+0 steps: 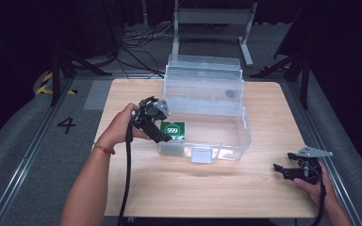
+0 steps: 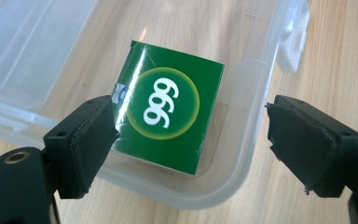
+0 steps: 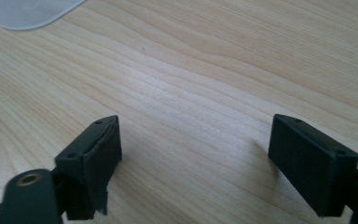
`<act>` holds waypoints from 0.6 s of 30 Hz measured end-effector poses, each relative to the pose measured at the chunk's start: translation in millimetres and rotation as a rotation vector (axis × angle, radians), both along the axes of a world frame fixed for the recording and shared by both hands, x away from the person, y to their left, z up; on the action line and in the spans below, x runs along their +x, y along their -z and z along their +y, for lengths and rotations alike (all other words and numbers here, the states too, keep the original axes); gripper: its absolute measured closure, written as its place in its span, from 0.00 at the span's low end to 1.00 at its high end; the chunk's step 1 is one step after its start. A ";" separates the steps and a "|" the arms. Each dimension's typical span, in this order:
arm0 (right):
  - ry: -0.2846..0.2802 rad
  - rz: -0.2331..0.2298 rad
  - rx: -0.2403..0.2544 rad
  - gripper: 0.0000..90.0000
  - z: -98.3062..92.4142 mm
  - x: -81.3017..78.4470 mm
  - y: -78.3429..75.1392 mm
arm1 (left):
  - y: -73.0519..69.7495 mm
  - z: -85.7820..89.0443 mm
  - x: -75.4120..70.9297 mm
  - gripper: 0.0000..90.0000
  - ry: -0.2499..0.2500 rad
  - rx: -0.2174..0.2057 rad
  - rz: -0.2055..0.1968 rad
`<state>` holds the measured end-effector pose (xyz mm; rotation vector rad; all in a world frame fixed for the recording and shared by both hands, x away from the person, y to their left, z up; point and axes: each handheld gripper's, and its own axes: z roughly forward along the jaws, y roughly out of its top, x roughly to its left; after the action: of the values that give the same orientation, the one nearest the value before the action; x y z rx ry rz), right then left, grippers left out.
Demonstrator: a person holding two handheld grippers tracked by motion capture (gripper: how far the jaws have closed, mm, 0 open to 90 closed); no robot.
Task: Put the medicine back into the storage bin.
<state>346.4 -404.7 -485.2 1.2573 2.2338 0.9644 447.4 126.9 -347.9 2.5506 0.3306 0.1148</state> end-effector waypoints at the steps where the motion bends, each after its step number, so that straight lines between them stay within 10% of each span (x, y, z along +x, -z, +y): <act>1: 0.012 -0.002 0.002 0.25 -0.8 0.5 -0.2 | 0.5 2.1 -3.3 0.19 -0.003 -0.013 0.000; 9: 0.031 -0.024 0.060 0.27 -8.3 3.3 -10.2 | 13.8 3.0 -26.7 0.19 0.006 -0.058 -0.001; 18: -0.049 -0.118 0.096 0.29 1.1 23.1 -56.7 | 31.2 -5.4 -34.5 0.19 -0.039 -0.063 0.003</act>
<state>369.5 -403.6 -428.5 1.1583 2.1592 1.1463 413.0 121.5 -379.1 2.4830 0.3798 0.1136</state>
